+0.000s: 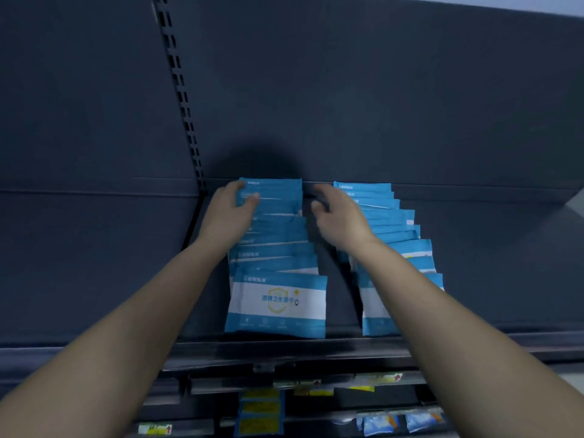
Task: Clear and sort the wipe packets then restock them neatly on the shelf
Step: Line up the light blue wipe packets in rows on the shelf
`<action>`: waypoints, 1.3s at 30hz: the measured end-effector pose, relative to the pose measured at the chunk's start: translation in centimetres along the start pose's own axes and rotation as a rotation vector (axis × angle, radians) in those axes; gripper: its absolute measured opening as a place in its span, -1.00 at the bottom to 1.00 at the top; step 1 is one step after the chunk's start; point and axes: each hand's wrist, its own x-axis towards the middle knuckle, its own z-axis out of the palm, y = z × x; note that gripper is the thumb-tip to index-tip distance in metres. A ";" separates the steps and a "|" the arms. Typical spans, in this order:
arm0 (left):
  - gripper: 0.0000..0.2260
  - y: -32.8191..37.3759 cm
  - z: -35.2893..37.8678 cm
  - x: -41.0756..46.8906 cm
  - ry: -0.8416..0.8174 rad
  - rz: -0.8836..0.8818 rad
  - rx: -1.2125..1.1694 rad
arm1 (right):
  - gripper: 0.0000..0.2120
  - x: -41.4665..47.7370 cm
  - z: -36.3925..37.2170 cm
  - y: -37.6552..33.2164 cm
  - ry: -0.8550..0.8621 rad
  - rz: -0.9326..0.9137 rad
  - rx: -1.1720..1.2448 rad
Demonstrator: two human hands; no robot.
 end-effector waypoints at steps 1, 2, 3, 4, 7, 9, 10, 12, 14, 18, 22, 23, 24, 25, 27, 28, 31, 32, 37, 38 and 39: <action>-0.63 0.7 0.2 -0.3 -0.004 0.075 0.105 | -0.64 -0.1 -0.9 0.6 0.004 0.007 -0.040; -0.72 1.4 0.3 -0.7 -0.023 0.156 0.202 | -0.64 -0.4 -1.9 1.2 0.002 0.020 -0.082; -0.80 2.0 0.4 -1.1 -0.062 0.232 0.287 | -0.63 -0.5 -2.8 2.0 -0.005 0.035 -0.118; -0.83 2.5 0.4 -1.8 -0.127 0.280 0.377 | -0.64 -0.6 -3.6 2.7 -0.010 0.035 -0.150; -0.67 3.4 0.3 -4.2 -0.383 0.282 0.680 | -0.65 -0.9 -5.1 4.8 -0.040 0.008 -0.170; -0.62 3.2 0.7 -5.7 -0.445 0.270 0.865 | -0.66 -1.2 -5.8 5.8 -0.068 -0.020 -0.147; -0.61 2.9 0.9 -6.3 -0.432 0.254 0.905 | -0.66 -1.4 -6.1 6.2 -0.081 -0.038 -0.150; -0.65 2.5 1.3 -7.4 -0.372 0.209 0.884 | -0.66 -1.6 -6.5 7.1 -0.117 -0.069 -0.174; -0.72 2.3 1.5 -8.4 -0.291 0.150 0.785 | -0.65 -1.9 -6.8 8.0 -0.159 -0.098 -0.193; -0.74 1.8 1.8 -9.9 -0.098 0.042 0.653 | -0.65 -2.5 -6.9 9.6 -0.212 -0.160 -0.229; -0.76 1.5 1.8 -10.2 -0.044 -0.042 0.615 | -0.65 -2.7 -7.2 10.5 -0.225 -0.201 -0.211; -0.77 1.6 1.7 -10.2 -0.044 -0.064 0.614 | -0.65 -2.7 -7.4 10.6 -0.231 -0.204 -0.209; -0.78 1.8 1.7 -10.1 -0.047 -0.089 0.618 | -0.66 -2.6 -7.5 10.7 -0.232 -0.206 -0.210; -0.79 2.0 1.7 -10.1 -0.052 -0.116 0.633 | -0.66 -2.5 -7.7 10.8 -0.233 -0.205 -0.210; -0.80 2.6 1.7 -9.8 -0.075 -0.166 0.692 | -0.67 -2.3 -8.0 11.0 -0.242 -0.200 -0.204; -0.80 3.0 1.8 -9.7 -0.080 -0.173 0.721 | -0.67 -2.2 -8.2 11.0 -0.245 -0.202 -0.198; -0.67 4.9 2.9 -8.5 -0.084 -0.106 0.729 | -0.66 -1.9 -8.3 11.3 -0.244 -0.201 -0.171; -0.63 5.4 3.6 -7.9 -0.079 -0.070 0.707 | -0.66 -1.7 -8.4 11.4 -0.236 -0.193 -0.169; -0.68 7.2 8.5 -5.0 -0.084 0.099 0.501 | -0.66 -0.3 -8.4 12.4 -0.156 -0.104 -0.136; -0.64 7.5 9.6 -4.7 -0.112 0.084 0.450 | -0.66 -0.1 -8.3 12.7 -0.136 -0.083 -0.126; -0.60 7.9 10.7 -4.4 -0.138 0.045 0.382 | -0.64 0.1 -8.2 13.0 -0.118 -0.055 -0.108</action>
